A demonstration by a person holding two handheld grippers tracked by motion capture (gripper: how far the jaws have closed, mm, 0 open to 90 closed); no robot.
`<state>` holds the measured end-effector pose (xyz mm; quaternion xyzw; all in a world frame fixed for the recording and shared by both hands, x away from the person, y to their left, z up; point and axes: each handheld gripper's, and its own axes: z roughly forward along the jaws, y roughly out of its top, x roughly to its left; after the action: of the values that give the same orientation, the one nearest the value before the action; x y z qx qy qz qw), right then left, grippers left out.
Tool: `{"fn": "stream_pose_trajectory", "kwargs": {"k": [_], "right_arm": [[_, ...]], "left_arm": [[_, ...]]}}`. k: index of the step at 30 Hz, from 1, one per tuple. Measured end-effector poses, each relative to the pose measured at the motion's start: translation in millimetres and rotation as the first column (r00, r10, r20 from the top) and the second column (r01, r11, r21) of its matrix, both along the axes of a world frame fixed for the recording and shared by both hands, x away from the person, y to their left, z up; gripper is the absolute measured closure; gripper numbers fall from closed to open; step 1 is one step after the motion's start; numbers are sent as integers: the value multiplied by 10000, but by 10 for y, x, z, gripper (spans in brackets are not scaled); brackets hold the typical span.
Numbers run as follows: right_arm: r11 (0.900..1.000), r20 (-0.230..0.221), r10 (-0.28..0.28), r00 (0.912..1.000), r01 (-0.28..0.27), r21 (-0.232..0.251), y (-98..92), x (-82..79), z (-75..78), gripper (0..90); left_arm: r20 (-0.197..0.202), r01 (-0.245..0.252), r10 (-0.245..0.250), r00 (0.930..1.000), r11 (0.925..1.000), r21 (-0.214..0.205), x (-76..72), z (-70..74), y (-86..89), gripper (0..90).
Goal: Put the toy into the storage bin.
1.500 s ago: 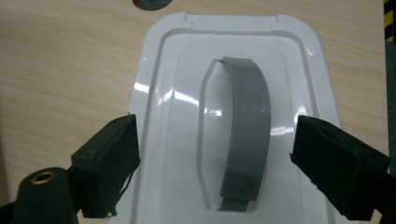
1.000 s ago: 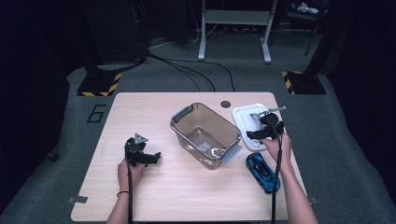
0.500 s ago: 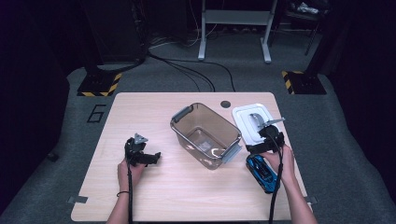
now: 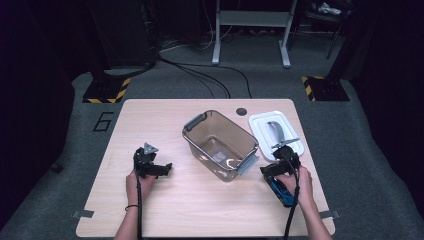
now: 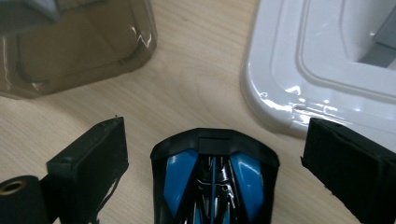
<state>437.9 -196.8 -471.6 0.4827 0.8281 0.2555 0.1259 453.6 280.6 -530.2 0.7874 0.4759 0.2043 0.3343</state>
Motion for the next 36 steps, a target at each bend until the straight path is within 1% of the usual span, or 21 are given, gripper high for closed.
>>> {"fn": "stream_pose_trajectory", "kwargs": {"k": [3, 4, 5, 6, 8, 11, 12, 13, 14, 17, 20, 21, 23, 25, 31, 32, 34, 36], "right_arm": [[9999, -115, 64, 9999, -66, -144, 19, -1, -61, 92], [9998, -145, 4, 9999, -7, -208, 29, -6, -73, 110], [9997, -116, 40, 9999, -43, -256, 32, -8, -84, 139], [9996, -100, 30, 9999, -33, -296, 35, -10, -91, 145], [9992, -105, -89, 9999, 85, -381, 40, -15, -111, 205], [9987, -208, -147, 9997, 136, -494, 40, -9, -138, 222], [9986, -175, -167, 9997, 158, -504, 42, -9, -144, 227], [9985, -243, -241, 9994, 229, -490, 52, -14, -149, 227], [9983, -175, -174, 9997, 164, -554, 51, -7, -155, 227], [9974, -182, -140, 9997, 127, -707, 61, -2, -167, 230], [9982, -258, -200, 9995, 185, -566, 54, 1, -171, 233], [9983, -254, -207, 9995, 193, -555, 52, 2, -173, 233], [9982, -242, -175, 9996, 161, -584, 55, 2, -175, 232], [9984, -262, -170, 9995, 156, -551, 52, 2, -176, 232], [9985, -322, -203, 9993, 186, -505, 58, 12, -183, 234], [9985, -328, -136, 9994, 118, -532, 55, 15, -181, 236], [9980, -264, -171, 9995, 155, -608, 60, 15, -180, 237], [9983, -278, -180, 9995, 164, -551, 59, 13, -179, 239]], "left_arm": [[-3, 2, -2, 10000, 10000, 1, 0, 0, 0, 7], [0, -3, 3, 10000, 10000, -3, 0, 0, 0, 7], [-3, 0, 0, 10000, 10000, -3, 0, 0, 0, 7], [7, 3, -3, 10000, 10000, -3, 1, 0, 0, 7], [-1, 4, -4, 10000, 10000, 4, 0, 0, 0, 7], [-4, 2, -2, 10000, 10000, -3, 0, 0, 0, 7], [-2, 0, 0, 10000, 10000, -4, 0, 0, 0, 7], [11, 11, -11, 10000, 10000, -3, 2, 0, 1, 7], [12, 13, -13, 10000, 10000, -2, 2, 0, 1, 7], [-6, 0, 0, 10000, 10000, -5, 0, 0, 0, 7], [-1, 4, -4, 10000, 10000, 2, 0, 1, 0, 7], [-58, 28, -28, 10000, 10000, 40, -1, 6, 2, 7], [2, -12, 12, 10000, 10000, -11, -1, 0, -1, 7], [-62, 19, -18, 10000, 10000, 35, -2, 6, 2, 7], [-2, -5, 5, 10000, 10000, -4, -1, 0, 0, 7], [-5, -8, 8, 10000, 10000, -3, -1, 0, 0, 7], [-3, -4, 4, 10000, 10000, 0, -1, 0, 0, 7], [2, -7, 7, 10000, 10000, 2, -1, 0, 0, 7]]}}
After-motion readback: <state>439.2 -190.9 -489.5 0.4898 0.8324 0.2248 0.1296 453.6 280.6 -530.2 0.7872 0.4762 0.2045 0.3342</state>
